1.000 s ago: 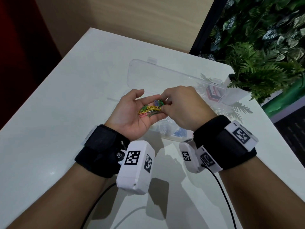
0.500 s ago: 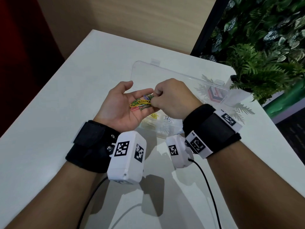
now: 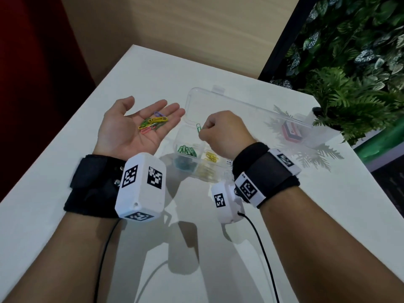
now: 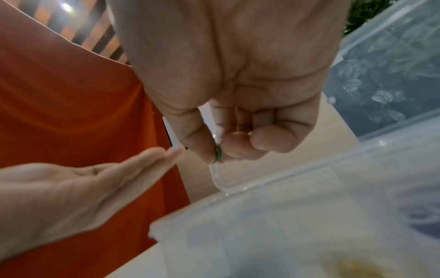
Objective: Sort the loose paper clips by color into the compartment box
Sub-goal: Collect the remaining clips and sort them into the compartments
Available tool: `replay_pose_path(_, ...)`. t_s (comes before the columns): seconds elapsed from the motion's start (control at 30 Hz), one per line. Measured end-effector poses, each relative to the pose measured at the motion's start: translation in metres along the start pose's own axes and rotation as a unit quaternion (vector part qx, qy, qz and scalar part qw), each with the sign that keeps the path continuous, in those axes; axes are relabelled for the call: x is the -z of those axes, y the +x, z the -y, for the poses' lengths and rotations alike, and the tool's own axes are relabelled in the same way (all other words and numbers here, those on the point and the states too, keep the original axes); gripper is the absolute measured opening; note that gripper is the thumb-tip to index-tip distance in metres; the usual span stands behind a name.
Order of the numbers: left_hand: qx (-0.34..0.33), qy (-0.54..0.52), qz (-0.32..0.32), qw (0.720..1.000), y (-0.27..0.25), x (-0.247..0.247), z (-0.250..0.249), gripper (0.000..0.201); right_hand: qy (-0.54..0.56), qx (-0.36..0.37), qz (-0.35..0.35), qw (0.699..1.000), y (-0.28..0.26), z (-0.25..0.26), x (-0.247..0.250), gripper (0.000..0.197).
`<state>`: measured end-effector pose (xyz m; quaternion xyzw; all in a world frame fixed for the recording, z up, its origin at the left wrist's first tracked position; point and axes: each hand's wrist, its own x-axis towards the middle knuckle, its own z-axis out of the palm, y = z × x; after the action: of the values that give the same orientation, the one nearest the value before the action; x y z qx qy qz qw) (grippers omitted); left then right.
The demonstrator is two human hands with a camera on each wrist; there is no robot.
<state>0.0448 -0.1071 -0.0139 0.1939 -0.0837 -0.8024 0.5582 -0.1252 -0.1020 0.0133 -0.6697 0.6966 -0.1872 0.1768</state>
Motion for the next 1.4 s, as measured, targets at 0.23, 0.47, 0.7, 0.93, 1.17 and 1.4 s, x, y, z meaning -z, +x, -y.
replay_pose_path(0.23, 0.009, 0.013, 0.014, 1.000, 0.000, -0.003, 0.007, 0.055, -0.008, 0.002, 0.015, 1.000, 0.003, -0.004, -0.007, 0.012)
replay_pose_path(0.47, 0.075, 0.048, 0.034, 0.996, 0.001, -0.016, 0.038, 0.059, 0.040, 0.112, -0.051, 0.992, -0.017, -0.001, 0.021, 0.006)
replay_pose_path(0.7, 0.133, 0.093, 0.065, 0.985, -0.003, -0.023, 0.069, 0.060, -0.057, 0.120, 0.009, 0.991, -0.034, -0.019, 0.030, 0.009)
replay_pose_path(0.93, 0.147, 0.111, 0.061, 0.981, -0.006, -0.027, 0.087, 0.060, -0.037, 0.111, -0.005, 0.993, -0.042, -0.040, 0.039, 0.008)
replay_pose_path(1.17, 0.152, 0.107, 0.054, 0.981, -0.003, -0.024, 0.094, 0.050, 0.024, 0.121, -0.010, 0.992, -0.046, -0.046, 0.037, 0.023)
replay_pose_path(1.4, 0.160, 0.121, 0.059, 0.978, -0.005, -0.025, 0.096, 0.049, 0.002, 0.121, 0.010, 0.993, -0.048, -0.044, 0.035, 0.024)
